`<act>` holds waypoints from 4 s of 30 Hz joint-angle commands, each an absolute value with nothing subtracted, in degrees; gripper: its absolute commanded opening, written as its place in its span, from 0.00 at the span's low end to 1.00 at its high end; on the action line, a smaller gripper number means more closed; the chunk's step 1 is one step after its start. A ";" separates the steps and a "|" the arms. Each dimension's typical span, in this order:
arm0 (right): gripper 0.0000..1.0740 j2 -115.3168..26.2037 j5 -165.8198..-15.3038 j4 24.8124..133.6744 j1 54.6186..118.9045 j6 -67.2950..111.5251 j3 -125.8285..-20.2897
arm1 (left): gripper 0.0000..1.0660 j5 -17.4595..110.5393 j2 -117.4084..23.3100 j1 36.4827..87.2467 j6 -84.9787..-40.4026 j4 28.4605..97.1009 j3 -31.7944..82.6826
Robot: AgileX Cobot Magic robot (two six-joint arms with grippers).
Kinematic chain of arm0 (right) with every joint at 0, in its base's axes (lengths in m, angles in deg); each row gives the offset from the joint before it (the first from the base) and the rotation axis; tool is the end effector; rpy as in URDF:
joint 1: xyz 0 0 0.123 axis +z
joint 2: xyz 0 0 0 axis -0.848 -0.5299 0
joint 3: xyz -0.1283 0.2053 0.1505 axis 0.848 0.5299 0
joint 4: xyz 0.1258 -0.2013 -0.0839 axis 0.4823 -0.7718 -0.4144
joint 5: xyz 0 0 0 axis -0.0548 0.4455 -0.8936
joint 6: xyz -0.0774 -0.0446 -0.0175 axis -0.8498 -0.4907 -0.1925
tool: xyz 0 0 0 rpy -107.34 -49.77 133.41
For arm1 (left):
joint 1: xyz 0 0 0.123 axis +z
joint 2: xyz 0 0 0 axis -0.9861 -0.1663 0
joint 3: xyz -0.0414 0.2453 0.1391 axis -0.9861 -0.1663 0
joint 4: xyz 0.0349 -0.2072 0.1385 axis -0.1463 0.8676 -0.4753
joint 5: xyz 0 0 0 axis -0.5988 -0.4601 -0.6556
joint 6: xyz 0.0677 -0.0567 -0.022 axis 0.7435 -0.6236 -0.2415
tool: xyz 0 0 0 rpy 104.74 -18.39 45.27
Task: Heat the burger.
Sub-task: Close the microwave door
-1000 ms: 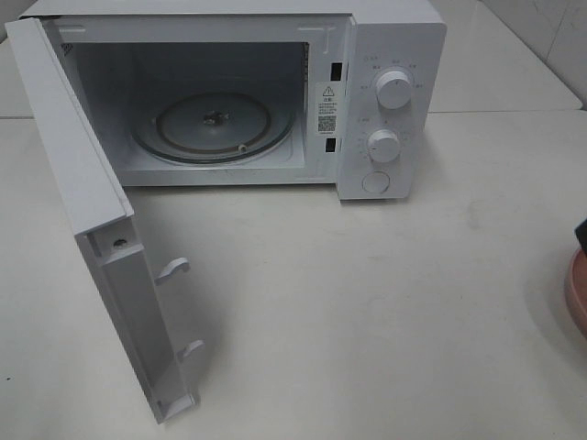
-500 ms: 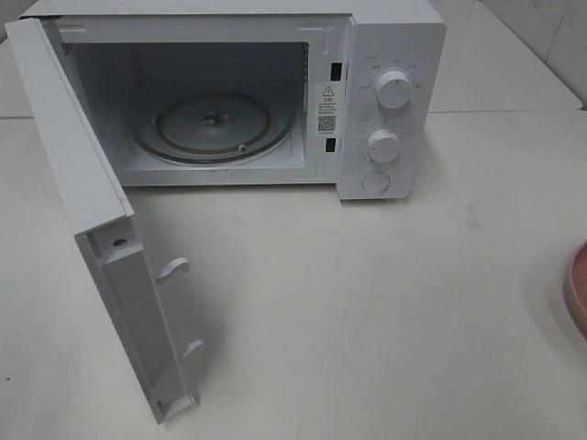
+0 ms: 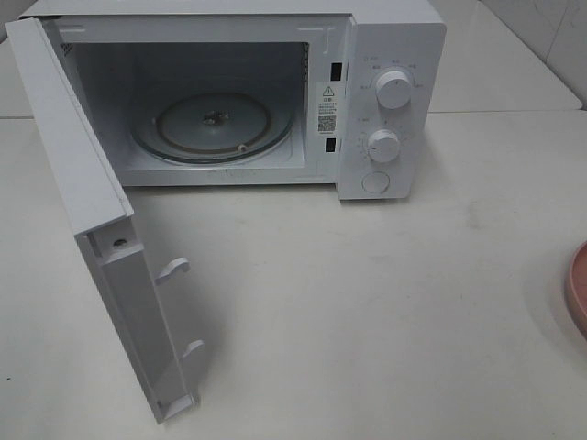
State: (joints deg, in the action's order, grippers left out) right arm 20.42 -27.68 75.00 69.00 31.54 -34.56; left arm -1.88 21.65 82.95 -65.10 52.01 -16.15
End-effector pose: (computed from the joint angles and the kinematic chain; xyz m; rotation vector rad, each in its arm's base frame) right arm 0.0060 -0.0045 0.2817 -0.1110 2.0735 0.0839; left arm -0.0045 -0.0055 0.2792 -0.0178 2.0170 -0.0367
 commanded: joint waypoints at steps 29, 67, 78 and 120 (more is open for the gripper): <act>0.71 25.80 -27.68 74.95 68.71 31.31 -34.44 | 0.94 -1.76 22.74 83.24 -65.33 52.35 -16.38; 0.71 25.80 -27.68 74.95 68.71 31.31 -34.44 | 0.52 10.10 13.68 83.24 -65.50 51.38 -13.98; 0.71 25.80 -27.68 74.95 68.71 31.31 -34.44 | 0.00 23.91 0.96 83.24 -65.44 52.35 -17.87; 0.71 25.80 -27.68 74.95 68.71 31.31 -34.44 | 0.00 112.20 -53.29 83.24 -77.53 17.23 -33.80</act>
State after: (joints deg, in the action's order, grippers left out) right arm 24.31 -27.68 75.00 68.94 31.48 -34.56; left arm 107.73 -50.83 83.06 -76.79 19.98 -34.89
